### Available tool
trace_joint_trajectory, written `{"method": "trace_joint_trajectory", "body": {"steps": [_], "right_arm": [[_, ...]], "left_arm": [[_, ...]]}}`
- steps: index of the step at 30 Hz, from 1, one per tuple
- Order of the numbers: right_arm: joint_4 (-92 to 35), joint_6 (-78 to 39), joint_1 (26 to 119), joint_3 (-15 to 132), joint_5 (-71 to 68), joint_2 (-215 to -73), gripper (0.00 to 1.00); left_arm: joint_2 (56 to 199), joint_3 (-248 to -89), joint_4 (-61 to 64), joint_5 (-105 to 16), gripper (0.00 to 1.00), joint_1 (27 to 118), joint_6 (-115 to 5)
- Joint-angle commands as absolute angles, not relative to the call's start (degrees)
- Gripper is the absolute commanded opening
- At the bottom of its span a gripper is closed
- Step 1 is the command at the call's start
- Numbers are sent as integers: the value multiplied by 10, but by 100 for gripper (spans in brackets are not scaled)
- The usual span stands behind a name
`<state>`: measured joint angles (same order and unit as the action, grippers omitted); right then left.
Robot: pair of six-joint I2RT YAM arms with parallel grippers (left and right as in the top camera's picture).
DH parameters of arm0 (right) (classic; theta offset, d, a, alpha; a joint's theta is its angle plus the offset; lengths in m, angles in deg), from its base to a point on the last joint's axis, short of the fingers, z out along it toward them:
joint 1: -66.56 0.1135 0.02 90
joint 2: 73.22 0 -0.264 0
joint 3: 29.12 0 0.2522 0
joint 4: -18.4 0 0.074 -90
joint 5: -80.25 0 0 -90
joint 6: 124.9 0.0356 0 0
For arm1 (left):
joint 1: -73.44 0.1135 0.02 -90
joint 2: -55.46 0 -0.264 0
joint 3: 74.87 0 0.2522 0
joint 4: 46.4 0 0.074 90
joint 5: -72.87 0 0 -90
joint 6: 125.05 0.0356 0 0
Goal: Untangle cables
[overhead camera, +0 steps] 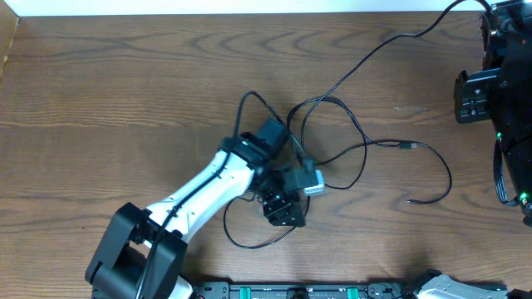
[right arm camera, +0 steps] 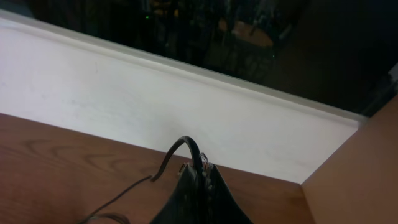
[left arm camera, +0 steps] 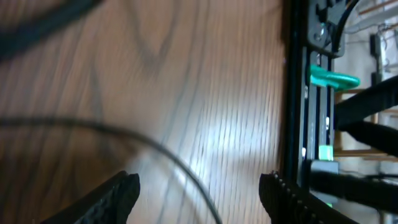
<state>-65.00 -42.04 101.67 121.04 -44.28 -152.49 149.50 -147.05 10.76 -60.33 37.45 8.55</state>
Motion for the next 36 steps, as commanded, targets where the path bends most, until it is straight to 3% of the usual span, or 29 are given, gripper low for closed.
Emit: {"method": "trace_joint_trajectory", "body": {"steps": [1, 7, 13, 21, 29, 36], "right_arm": [[-655, -427, 1014, 1218, -452, -1524, 1], [-665, -427, 1014, 1218, -454, -1524, 1], [-666, -427, 1014, 1217, -454, -1528, 1], [-689, -427, 994, 1217, -461, -1557, 1], [-721, -333, 867, 1216, -497, -1602, 1], [-767, -236, 738, 1200, -448, -1645, 1]], "left_arm": [[1499, -1470, 82, -598, 67, 343, 87], [1499, -1470, 36, -547, 67, 333, 63], [1499, -1470, 18, -413, 61, 340, 57], [1499, -1470, -97, -372, 61, 417, -46], [1483, -1470, -120, -376, 62, 490, -80], [1451, -1470, -123, -376, 62, 509, -80]]}}
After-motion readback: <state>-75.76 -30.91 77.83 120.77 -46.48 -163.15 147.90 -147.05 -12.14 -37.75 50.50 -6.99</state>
